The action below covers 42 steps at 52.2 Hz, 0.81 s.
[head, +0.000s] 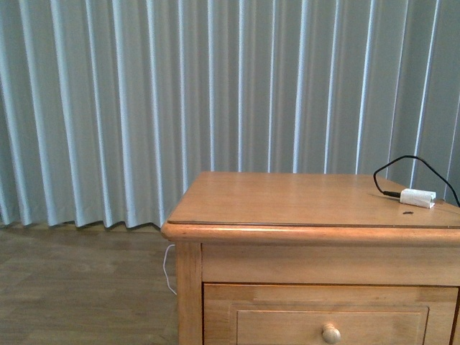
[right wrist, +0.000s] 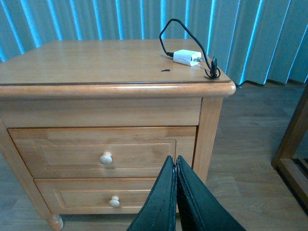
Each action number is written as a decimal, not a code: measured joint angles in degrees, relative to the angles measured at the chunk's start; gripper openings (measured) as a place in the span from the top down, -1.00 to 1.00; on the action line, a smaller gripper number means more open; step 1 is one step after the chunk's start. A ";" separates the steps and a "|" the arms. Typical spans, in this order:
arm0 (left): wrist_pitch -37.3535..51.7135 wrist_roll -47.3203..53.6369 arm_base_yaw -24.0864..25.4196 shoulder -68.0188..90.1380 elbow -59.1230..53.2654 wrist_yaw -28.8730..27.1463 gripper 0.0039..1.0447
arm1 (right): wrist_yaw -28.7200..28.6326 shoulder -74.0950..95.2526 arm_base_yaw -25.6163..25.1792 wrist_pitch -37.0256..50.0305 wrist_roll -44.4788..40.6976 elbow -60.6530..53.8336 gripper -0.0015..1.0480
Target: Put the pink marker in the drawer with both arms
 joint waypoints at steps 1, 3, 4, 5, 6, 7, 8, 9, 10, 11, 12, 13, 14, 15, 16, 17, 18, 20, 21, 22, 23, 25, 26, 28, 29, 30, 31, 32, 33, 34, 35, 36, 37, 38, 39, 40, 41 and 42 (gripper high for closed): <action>0.00 0.00 0.00 0.00 0.00 0.02 -0.88 | -0.04 -0.52 0.00 -0.17 0.00 -0.33 0.97; 0.00 0.00 0.00 0.00 0.00 0.02 -0.88 | -0.07 -1.60 0.00 -0.61 -0.02 -1.01 0.97; 0.00 0.00 0.00 0.00 0.00 0.02 -0.88 | -0.02 -2.12 0.00 -0.83 -0.02 -1.33 0.97; 0.00 0.00 0.00 0.00 -0.02 0.02 -0.88 | -0.02 -2.67 0.00 -1.07 0.00 -1.66 0.97; 0.00 0.00 0.00 0.00 0.00 0.02 -0.88 | -0.02 -3.19 0.00 -1.33 -0.02 -1.95 0.97; 0.00 0.00 0.00 0.00 0.00 0.02 -0.88 | -0.02 -3.72 0.00 -1.60 0.00 -2.23 0.97; 0.00 0.00 0.00 0.00 -0.02 0.02 -0.88 | -0.02 -4.22 0.00 -1.90 -0.02 -2.49 0.97; 0.00 0.00 0.00 0.00 0.00 0.02 -0.88 | -0.02 -4.74 0.00 -2.21 -0.02 -2.71 0.97; 0.00 0.00 0.00 0.00 -0.02 0.02 -0.88 | -0.04 -5.27 0.00 -2.51 -0.02 -2.95 0.97; 0.00 0.00 0.00 0.00 0.00 0.02 -0.88 | -0.04 -5.79 0.00 -2.82 -0.02 -3.17 0.97; 0.00 0.00 0.00 0.00 0.00 0.02 -0.88 | -0.04 -6.32 0.00 -3.13 -0.02 -3.34 0.97; 0.00 0.00 0.00 0.00 0.00 0.02 -0.88 | -0.04 -6.58 0.00 -3.30 0.00 -3.43 0.97; 0.00 0.00 0.00 0.00 -0.02 0.02 -0.88 | -0.04 -7.08 0.00 -3.58 -0.02 -3.61 0.97; 0.00 0.00 0.00 0.00 0.00 0.02 -0.88 | -0.07 -7.61 0.00 -3.93 -0.02 -3.76 0.97; 0.00 0.00 0.00 0.00 0.00 0.02 -0.88 | -0.04 -8.13 0.00 -4.22 -0.02 -3.93 0.97; 0.00 0.00 0.00 0.00 0.00 0.02 -0.88 | -0.04 -8.66 0.00 -4.55 -0.02 -4.11 0.97; 0.00 0.00 0.00 0.00 0.00 0.00 -0.88 | -0.04 -9.16 0.00 -4.87 -0.02 -4.28 0.97; 0.00 0.00 0.00 0.00 0.00 0.02 -0.88 | -0.04 -10.69 0.00 -5.90 0.00 -4.76 0.97; 0.00 0.00 0.00 0.00 0.00 0.02 -0.88 | -0.07 -11.19 0.00 -6.23 -0.02 -4.90 0.97; 0.00 0.00 0.00 0.00 0.00 0.00 -0.88 | -0.04 -11.65 0.00 -6.58 -0.02 -5.03 0.97; 0.00 0.00 0.00 0.00 0.00 0.02 -0.88 | -0.04 -12.13 0.00 -6.93 -0.02 -5.16 0.97; 0.00 0.00 0.00 0.00 -0.02 0.02 -0.88 | -0.04 -12.83 0.00 -7.43 0.00 -5.35 0.97; 0.00 0.00 0.00 0.00 0.00 0.02 -0.88 | -0.04 -13.31 0.00 -7.80 -0.02 -5.49 0.97; 0.00 0.00 0.00 0.00 0.00 0.02 -0.88 | -0.07 -14.25 0.00 -8.52 0.00 -5.70 0.97; 0.00 0.00 0.00 0.00 0.00 0.02 -0.88 | -0.07 -14.82 0.00 -8.83 -0.02 -5.97 0.97; 0.00 0.00 0.00 0.00 0.00 0.02 -0.88 | -0.07 -15.04 0.00 -7.87 0.00 -6.71 0.97; 0.00 0.00 0.00 0.00 -0.02 0.02 -0.88 | -0.07 -15.56 0.00 -7.54 -0.02 -7.43 0.97; 0.00 0.00 0.00 0.00 0.00 0.02 -0.88 | -0.07 -15.87 0.00 -7.67 0.00 -7.65 0.97; 0.00 0.00 0.00 0.00 0.00 0.00 -0.88 | -0.07 -16.22 0.00 -8.13 -0.04 -7.65 0.97; 0.00 0.00 0.00 0.00 0.00 0.02 -0.88 | -0.02 -16.52 0.00 -8.33 0.00 -7.65 0.97; 0.00 0.00 0.00 0.00 0.00 0.02 -0.88 | -0.02 -16.85 0.00 -8.50 -0.02 -7.65 0.97; 0.00 0.00 0.00 0.00 0.00 0.02 -0.88 | -0.09 -17.25 0.00 -9.07 -0.02 -7.65 0.97; 0.00 0.00 0.00 0.00 0.00 0.02 -0.88 | -0.07 -17.68 0.00 -9.46 -0.02 -7.65 0.97; 0.00 0.00 0.00 0.00 0.00 0.02 -0.88 | -0.07 -18.14 0.00 -9.86 -0.02 -7.65 0.97; 0.00 0.00 0.00 0.00 0.00 0.00 -0.88 | -0.09 -18.40 0.00 -10.08 -0.02 -7.65 0.97; 0.00 0.00 0.00 0.00 0.00 0.00 -0.88 | -0.09 -18.88 0.00 -10.54 -0.02 -7.65 0.97; 0.00 0.00 0.00 0.00 0.00 0.00 -0.88 | -0.07 -19.34 0.00 -10.95 -0.02 -7.65 0.97; 0.00 0.00 0.00 0.00 0.00 0.00 -0.88 | -0.09 -19.82 0.00 -11.37 -0.02 -7.65 0.97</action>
